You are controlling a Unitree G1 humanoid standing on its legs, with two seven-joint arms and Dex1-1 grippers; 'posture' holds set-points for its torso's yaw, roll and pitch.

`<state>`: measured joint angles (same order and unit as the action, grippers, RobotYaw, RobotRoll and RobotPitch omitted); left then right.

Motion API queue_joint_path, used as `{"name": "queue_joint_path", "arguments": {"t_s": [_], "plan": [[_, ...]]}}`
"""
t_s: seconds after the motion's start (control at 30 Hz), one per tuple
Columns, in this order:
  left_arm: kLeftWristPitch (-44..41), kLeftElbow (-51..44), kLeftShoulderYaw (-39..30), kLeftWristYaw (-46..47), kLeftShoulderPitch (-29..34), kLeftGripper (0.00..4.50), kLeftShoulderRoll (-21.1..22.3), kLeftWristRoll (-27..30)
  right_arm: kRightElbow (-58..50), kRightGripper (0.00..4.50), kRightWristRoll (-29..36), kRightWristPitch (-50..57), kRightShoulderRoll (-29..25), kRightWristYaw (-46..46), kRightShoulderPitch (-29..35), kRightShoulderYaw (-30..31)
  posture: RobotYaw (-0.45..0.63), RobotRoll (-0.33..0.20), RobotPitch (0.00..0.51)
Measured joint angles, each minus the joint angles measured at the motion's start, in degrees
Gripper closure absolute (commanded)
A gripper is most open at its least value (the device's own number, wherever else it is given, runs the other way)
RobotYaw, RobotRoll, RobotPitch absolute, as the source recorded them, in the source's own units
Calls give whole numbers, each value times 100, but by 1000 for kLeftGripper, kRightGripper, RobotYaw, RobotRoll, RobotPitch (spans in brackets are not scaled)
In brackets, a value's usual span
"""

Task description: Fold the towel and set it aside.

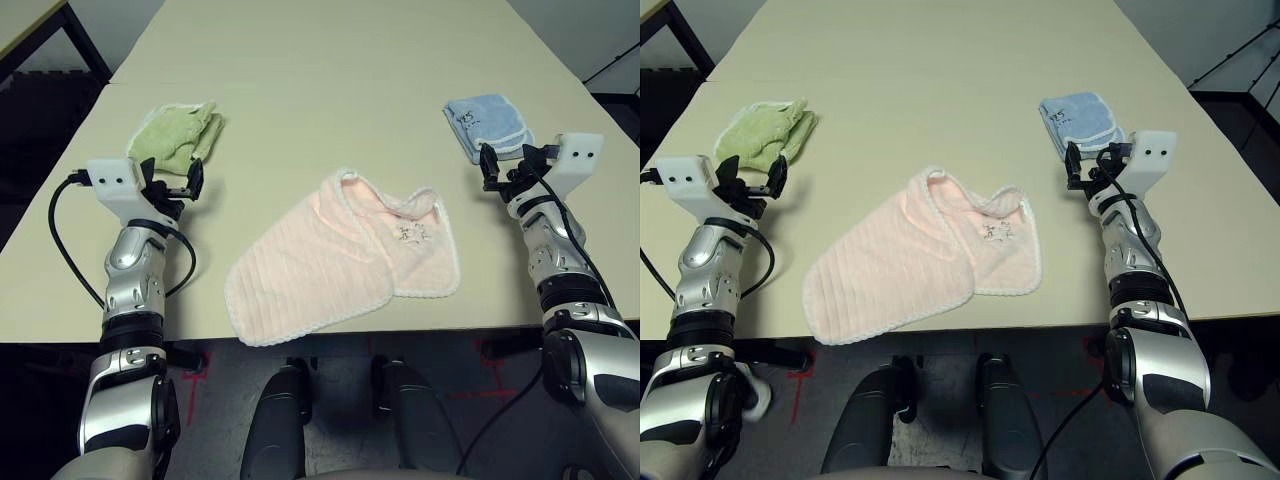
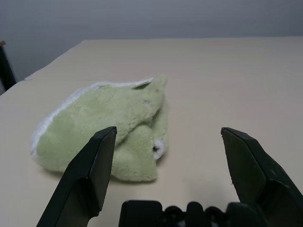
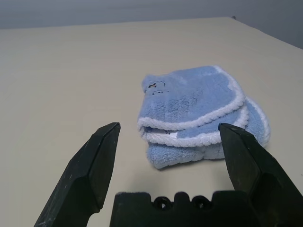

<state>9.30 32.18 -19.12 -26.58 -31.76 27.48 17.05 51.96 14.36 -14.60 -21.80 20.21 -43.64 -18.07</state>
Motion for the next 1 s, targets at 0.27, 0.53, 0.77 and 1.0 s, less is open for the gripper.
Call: {"name": "queue_joint_path", "arguments": {"t_s": [0.27,0.53,0.77,1.0], "plan": [[-890,-740,309,-2185,53,33,573,716,0,0,-12,51,-5,103,-14,64,-97,0,158],[-1665,-1478,931,-3607,304,33,905,876,3,0,2,725,-322,1092,-92,279,-93,0,164],[-1828,-1780,1195,-3896,537,33,1004,793,35,0,-56,1141,-738,2440,-613,651,-77,0,159],[-1811,-2038,1238,-3961,597,33,992,818,217,0,-327,1221,-957,3931,-906,1224,-77,0,159]]}}
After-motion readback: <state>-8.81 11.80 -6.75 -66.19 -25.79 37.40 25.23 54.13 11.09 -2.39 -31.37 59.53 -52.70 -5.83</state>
